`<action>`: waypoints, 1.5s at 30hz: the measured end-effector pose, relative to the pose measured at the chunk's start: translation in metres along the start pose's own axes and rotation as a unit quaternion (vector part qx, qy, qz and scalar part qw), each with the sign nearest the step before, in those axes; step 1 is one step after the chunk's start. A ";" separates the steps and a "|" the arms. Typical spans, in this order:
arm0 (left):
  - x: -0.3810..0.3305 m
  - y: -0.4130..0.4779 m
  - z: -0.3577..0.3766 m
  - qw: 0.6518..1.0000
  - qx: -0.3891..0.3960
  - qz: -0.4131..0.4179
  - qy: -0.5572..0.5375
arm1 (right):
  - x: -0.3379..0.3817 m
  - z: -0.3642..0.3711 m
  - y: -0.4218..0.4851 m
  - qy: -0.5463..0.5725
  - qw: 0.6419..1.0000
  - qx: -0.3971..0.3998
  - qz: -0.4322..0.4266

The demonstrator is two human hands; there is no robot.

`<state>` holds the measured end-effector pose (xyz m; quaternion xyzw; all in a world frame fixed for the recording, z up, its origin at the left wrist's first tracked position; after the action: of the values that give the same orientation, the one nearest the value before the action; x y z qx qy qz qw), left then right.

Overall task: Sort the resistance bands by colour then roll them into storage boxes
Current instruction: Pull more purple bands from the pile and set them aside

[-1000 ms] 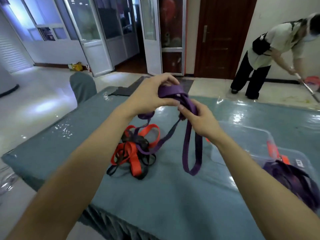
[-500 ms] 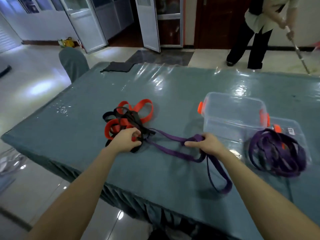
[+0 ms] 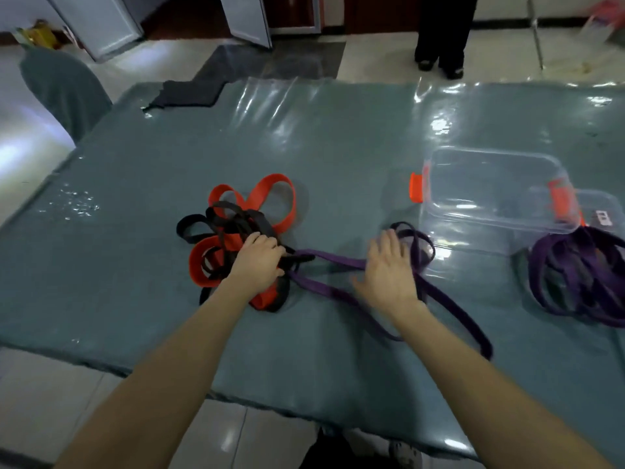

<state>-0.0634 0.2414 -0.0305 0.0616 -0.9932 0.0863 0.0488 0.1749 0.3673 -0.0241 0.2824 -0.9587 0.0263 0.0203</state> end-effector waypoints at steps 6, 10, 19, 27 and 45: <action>0.011 -0.040 -0.036 0.986 -0.117 0.088 -0.078 | 0.091 0.053 0.015 0.062 0.975 0.167 -0.135; 0.053 -0.064 -0.091 0.943 -0.220 -0.029 -0.248 | 0.094 0.047 0.034 0.173 0.969 0.167 -0.061; 0.085 -0.029 -0.149 0.887 -0.277 -0.073 -0.362 | 0.011 -0.047 0.066 0.355 0.926 0.115 0.046; -0.036 0.034 -0.063 0.971 -0.137 -0.004 -0.195 | -0.114 -0.072 -0.003 0.563 0.804 0.059 0.182; -0.420 0.085 -0.063 0.940 -0.037 0.194 -0.277 | -0.409 -0.085 -0.155 0.759 0.580 -0.064 0.287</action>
<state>0.3456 0.3839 -0.0278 -0.1128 -0.9625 0.0373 -0.2440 0.6041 0.4635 0.0450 -0.1330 -0.6237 0.1744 0.7503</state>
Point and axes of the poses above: each hand's wrist, its own y-axis towards the middle knuckle, its own z-axis out of the palm, x = y × z, the point moved 7 cm from there along y, towards the middle knuckle, and after that the axes turned 8 degrees about z, right-handed, at the moved point
